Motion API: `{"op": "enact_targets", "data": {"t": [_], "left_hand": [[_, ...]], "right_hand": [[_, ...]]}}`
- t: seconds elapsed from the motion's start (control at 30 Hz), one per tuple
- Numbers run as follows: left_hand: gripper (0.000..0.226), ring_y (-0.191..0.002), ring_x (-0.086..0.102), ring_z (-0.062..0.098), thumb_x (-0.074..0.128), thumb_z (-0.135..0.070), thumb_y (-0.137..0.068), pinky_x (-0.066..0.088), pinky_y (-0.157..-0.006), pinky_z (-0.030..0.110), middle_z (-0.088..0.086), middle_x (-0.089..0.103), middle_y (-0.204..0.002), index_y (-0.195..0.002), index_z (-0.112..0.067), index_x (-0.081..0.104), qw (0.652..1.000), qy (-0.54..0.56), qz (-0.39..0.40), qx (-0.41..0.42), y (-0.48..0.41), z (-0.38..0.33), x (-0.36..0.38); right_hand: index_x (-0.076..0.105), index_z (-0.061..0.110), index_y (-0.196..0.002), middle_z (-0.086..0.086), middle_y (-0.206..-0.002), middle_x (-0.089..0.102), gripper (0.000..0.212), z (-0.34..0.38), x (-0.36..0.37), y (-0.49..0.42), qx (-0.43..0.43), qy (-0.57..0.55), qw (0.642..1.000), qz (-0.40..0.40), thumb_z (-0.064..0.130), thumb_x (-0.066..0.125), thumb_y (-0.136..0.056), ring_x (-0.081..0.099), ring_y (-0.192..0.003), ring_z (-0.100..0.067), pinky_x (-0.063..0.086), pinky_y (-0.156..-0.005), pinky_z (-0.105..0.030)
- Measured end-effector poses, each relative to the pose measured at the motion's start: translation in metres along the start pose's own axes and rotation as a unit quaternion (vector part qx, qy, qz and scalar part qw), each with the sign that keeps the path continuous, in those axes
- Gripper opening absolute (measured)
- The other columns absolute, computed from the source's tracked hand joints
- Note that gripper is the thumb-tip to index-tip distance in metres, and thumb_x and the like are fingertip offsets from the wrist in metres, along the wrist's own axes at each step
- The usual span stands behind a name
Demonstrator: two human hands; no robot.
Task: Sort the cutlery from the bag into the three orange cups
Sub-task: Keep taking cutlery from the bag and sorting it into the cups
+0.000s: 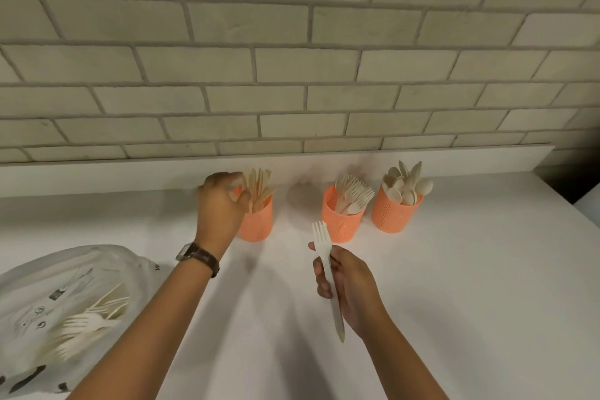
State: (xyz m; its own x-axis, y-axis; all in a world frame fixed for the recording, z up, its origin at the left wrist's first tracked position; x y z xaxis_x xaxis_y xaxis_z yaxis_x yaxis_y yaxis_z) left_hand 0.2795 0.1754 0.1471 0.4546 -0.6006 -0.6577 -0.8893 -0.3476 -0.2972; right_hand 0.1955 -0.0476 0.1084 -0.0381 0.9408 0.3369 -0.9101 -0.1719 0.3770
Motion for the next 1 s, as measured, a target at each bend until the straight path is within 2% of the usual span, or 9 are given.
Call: {"op": "enact_targets", "data": {"t": [0.07,0.13,0.17,0.23,0.4,0.57,0.73,0.87,1.0], "left_hand": [[0.022,-0.107,0.056,0.025,0.064,-0.012,-0.081,0.039,-0.09,0.025,0.007,0.061,-0.114,-0.102,-0.015,0.068,0.998,0.056,0.039,0.005,0.026,-0.007,-0.001],[0.015,-0.091,0.06,0.011,0.062,-0.013,-0.085,0.041,-0.078,0.015,-0.001,0.065,-0.106,-0.096,-0.021,0.069,0.991,0.111,0.078,-0.003,0.058,-0.017,-0.004],[0.014,-0.082,0.059,0.001,0.061,-0.014,-0.086,0.04,-0.072,0.008,-0.007,0.066,-0.099,-0.092,-0.024,0.068,0.987,0.133,0.089,-0.005,0.075,-0.024,-0.006],[0.016,-0.078,0.059,-0.005,0.06,-0.017,-0.088,0.04,-0.069,0.002,-0.019,0.066,-0.092,-0.087,-0.031,0.067,0.981,0.163,0.106,-0.005,0.107,-0.038,-0.009],[0.018,-0.089,0.061,-0.002,0.06,-0.02,-0.088,0.045,-0.08,0.01,-0.022,0.068,-0.093,-0.086,-0.037,0.068,0.967,0.208,0.143,-0.014,0.167,-0.055,-0.007],[0.017,-0.09,0.063,0.001,0.06,-0.02,-0.088,0.048,-0.082,0.015,-0.02,0.07,-0.092,-0.087,-0.034,0.069,0.97,0.217,0.099,-0.037,0.173,-0.049,-0.018],[0.017,-0.087,0.063,0.004,0.059,-0.018,-0.089,0.047,-0.081,0.016,-0.016,0.07,-0.093,-0.087,-0.031,0.07,0.971,0.223,0.071,-0.049,0.174,-0.05,-0.023],[0.012,-0.076,0.06,-0.002,0.061,-0.021,-0.088,0.043,-0.071,0.004,-0.017,0.068,-0.094,-0.089,-0.029,0.068,0.971,0.229,0.047,-0.058,0.156,-0.065,-0.019],[0.025,-0.081,0.055,-0.007,0.064,-0.026,-0.086,0.038,-0.071,-0.002,-0.012,0.063,-0.1,-0.11,-0.02,0.065,0.97,0.236,0.055,-0.038,0.112,-0.1,-0.002]], "right_hand": [[0.058,-0.008,-0.11,-0.006,-0.067,0.054,0.035,0.001,-0.005,0.001,-0.013,0.015,1.0,-0.003,0.012,0.032,-0.098,0.037,-0.048,-0.014,0.031,-0.049,-0.024],[0.055,-0.011,-0.108,-0.006,-0.068,0.055,0.03,0.002,-0.009,0.006,-0.043,0.022,0.999,-0.001,0.012,0.036,-0.1,0.041,-0.051,-0.015,0.036,-0.051,-0.025],[0.057,-0.008,-0.105,-0.006,-0.068,0.056,0.027,0.004,-0.012,0.008,-0.064,0.032,0.997,0.0,0.011,0.038,-0.1,0.044,-0.055,-0.016,0.038,-0.053,-0.026],[0.062,0.0,-0.094,-0.005,-0.069,0.058,0.021,0.008,-0.016,0.015,-0.101,0.09,0.991,-0.001,0.01,0.043,-0.099,0.049,-0.06,-0.017,0.044,-0.059,-0.027],[0.065,0.004,-0.083,-0.002,-0.07,0.06,0.023,0.011,-0.027,0.022,-0.147,0.151,0.977,-0.004,0.014,0.049,-0.097,0.049,-0.06,-0.012,0.042,-0.066,-0.025],[0.063,0.006,-0.082,-0.004,-0.075,0.059,0.022,0.04,-0.03,0.006,-0.174,0.112,0.978,0.013,0.008,0.047,-0.097,0.044,-0.054,-0.01,0.037,-0.058,-0.024],[0.066,0.009,-0.084,-0.003,-0.073,0.069,0.021,0.08,-0.035,-0.012,-0.209,0.163,0.964,0.009,0.008,0.049,-0.096,0.064,-0.063,-0.012,0.053,-0.067,-0.025],[0.067,0.011,-0.09,-0.011,-0.086,0.072,0.017,0.104,-0.043,-0.027,-0.21,0.211,0.955,-0.008,0.025,0.06,-0.085,0.064,-0.079,-0.025,0.049,-0.078,-0.039],[0.065,0.002,-0.102,0.0,-0.08,0.074,0.016,0.109,-0.04,-0.022,-0.201,0.219,0.953,0.054,0.012,0.055,-0.093,0.067,-0.077,-0.016,0.049,-0.074,-0.028]]}}
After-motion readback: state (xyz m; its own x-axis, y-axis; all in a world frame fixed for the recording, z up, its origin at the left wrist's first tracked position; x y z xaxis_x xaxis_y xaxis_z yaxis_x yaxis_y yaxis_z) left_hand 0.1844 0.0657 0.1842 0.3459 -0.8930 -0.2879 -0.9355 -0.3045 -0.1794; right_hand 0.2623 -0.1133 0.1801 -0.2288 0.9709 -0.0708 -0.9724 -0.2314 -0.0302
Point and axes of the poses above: each hand's wrist, its own y-axis away from the middle knuckle, its own x-axis out of the palm, z = x × y, the point moved 4 cm from there along -y, towards the middle knuckle
